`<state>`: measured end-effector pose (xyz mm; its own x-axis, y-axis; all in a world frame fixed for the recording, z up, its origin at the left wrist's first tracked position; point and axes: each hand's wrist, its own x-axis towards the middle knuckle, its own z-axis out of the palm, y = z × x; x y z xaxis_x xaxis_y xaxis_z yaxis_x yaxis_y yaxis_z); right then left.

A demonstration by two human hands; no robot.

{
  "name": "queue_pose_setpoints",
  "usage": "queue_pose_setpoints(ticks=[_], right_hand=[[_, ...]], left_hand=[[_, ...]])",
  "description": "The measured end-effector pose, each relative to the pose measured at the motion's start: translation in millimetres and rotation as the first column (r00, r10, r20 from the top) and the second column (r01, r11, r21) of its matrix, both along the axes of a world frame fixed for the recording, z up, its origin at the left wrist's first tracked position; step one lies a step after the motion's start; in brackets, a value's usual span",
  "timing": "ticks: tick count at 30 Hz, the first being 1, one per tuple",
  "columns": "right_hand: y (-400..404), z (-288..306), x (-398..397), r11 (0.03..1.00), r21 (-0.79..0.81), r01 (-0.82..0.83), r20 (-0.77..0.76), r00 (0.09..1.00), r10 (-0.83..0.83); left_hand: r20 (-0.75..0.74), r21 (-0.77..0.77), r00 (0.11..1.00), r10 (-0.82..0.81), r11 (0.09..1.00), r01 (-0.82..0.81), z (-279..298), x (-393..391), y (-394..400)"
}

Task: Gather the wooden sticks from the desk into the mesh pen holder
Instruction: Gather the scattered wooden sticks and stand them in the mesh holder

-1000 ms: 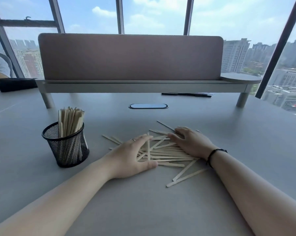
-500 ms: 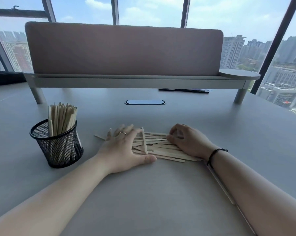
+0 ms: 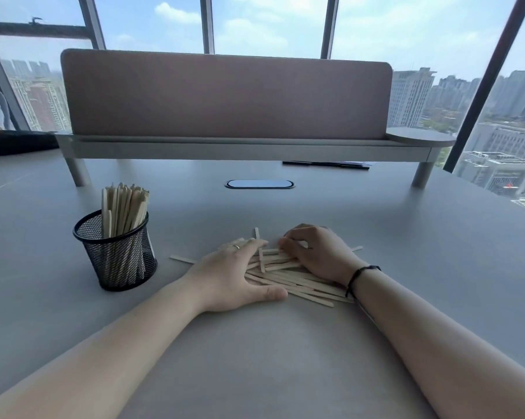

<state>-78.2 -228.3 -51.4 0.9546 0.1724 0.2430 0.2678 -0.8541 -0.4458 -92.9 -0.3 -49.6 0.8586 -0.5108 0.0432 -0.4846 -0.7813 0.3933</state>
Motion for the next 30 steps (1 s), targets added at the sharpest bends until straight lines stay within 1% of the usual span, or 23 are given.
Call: queue_pose_setpoints(ticks=[4, 8, 10, 12, 14, 16, 18, 20, 22, 24, 26, 30], right_hand=[[9, 1, -4, 0.997, 0.071, -0.004, 0.04, 0.999, 0.001], [11, 4, -9, 0.988, 0.152, -0.004, 0.072, 0.997, -0.007], [9, 5, -10, 0.993, 0.11, -0.035, 0.031, 0.999, 0.031], [9, 5, -13, 0.994, -0.022, -0.109, -0.034, 0.994, 0.108], [10, 4, -14, 0.981, -0.101, -0.167, -0.058, 0.985, 0.162], [11, 2, -12, 0.986, -0.08, -0.148, -0.027, 0.989, 0.146], [9, 0, -10, 0.994, -0.042, -0.097, 0.043, 0.994, 0.098], [8, -1, -8, 0.998, -0.022, -0.064, 0.091, 0.994, 0.066], [10, -1, -6, 0.999, 0.002, -0.045, 0.09, 0.995, 0.045], [12, 0, -4, 1.0, 0.004, -0.03, 0.079, 0.996, 0.03], [12, 0, -2, 1.0, -0.008, -0.017, 0.085, 0.996, 0.018], [13, -3, 0, 1.0, -0.024, -0.011, 0.088, 0.996, 0.013]], left_hand=[[0.083, -0.033, 0.995, -0.048, 0.998, 0.051, -4, -2, -11], [0.101, -0.067, 0.993, -0.062, 0.995, 0.069, -6, -2, -9], [0.102, -0.081, 0.992, -0.075, 0.993, 0.084, -5, -2, -5], [0.084, -0.089, 0.99, -0.111, 0.989, 0.119, -4, -3, -3], [0.068, -0.056, 0.987, -0.147, 0.987, 0.151, -2, -4, -1], [0.059, -0.033, 0.986, -0.155, 0.987, 0.157, 0, -6, -2], [0.048, -0.06, 0.992, -0.119, 0.991, 0.122, 3, -7, -4], [0.093, -0.058, 0.99, -0.11, 0.992, 0.116, 4, -7, -9], [0.163, 0.032, 0.979, -0.123, 0.992, 0.12, 2, -7, -14], [0.187, 0.148, 0.975, -0.118, 0.985, 0.091, 2, -8, -20], [0.206, 0.252, 0.971, -0.121, 0.965, 0.067, 3, -10, -26], [0.287, 0.403, 0.944, -0.166, 0.914, 0.038, 10, -19, -34]])
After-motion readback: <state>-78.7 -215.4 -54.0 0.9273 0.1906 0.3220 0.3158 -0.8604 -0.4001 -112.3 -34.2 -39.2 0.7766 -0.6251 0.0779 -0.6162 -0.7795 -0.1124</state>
